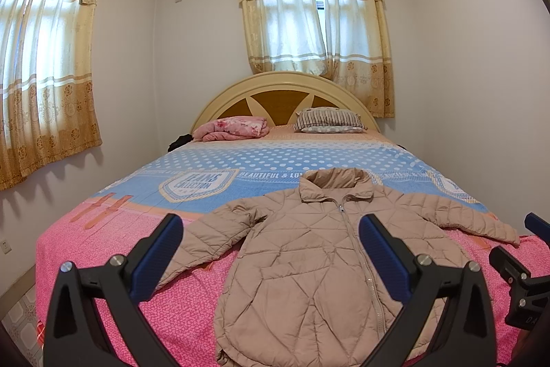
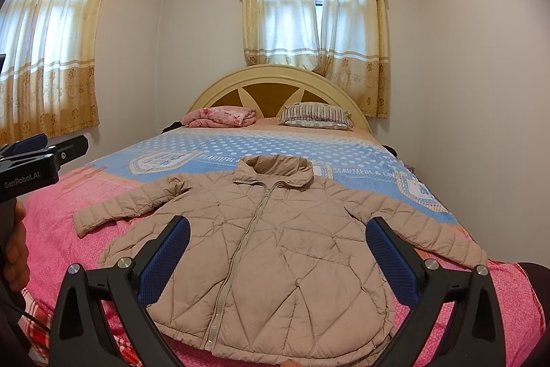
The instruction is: Fold large clothes
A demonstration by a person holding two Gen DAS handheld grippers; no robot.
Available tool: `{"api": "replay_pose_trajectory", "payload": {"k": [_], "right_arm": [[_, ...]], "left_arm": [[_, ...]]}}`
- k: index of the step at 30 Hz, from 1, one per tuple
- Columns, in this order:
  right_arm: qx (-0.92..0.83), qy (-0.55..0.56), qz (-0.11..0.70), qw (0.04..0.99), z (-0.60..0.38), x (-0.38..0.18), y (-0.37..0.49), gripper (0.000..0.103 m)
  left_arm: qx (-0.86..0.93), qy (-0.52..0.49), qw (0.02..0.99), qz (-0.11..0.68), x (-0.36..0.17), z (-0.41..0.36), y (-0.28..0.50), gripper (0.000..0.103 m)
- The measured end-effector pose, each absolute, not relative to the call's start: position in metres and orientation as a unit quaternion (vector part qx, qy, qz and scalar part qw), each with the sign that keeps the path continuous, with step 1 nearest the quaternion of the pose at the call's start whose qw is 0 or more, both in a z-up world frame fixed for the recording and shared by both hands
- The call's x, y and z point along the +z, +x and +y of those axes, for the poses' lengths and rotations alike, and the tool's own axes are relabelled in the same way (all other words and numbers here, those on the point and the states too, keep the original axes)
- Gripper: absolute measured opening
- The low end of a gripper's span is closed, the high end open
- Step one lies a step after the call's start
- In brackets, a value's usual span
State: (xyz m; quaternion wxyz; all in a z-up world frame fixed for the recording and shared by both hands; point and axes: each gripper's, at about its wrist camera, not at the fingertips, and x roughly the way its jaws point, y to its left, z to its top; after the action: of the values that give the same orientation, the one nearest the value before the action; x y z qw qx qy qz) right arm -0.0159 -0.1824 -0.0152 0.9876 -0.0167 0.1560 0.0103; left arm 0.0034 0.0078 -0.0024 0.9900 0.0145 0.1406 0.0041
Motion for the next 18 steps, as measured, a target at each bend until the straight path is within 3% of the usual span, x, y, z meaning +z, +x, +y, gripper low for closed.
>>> {"api": "replay_pose_trajectory", "payload": {"k": [18], "right_arm": [[0.013,-0.016,0.163,0.986,-0.1849,-0.02,-0.0106,0.102]], "left_arm": [[0.007,0.016,0.989,0.146,-0.0066,0.0117,0.0064,0.103]]}}
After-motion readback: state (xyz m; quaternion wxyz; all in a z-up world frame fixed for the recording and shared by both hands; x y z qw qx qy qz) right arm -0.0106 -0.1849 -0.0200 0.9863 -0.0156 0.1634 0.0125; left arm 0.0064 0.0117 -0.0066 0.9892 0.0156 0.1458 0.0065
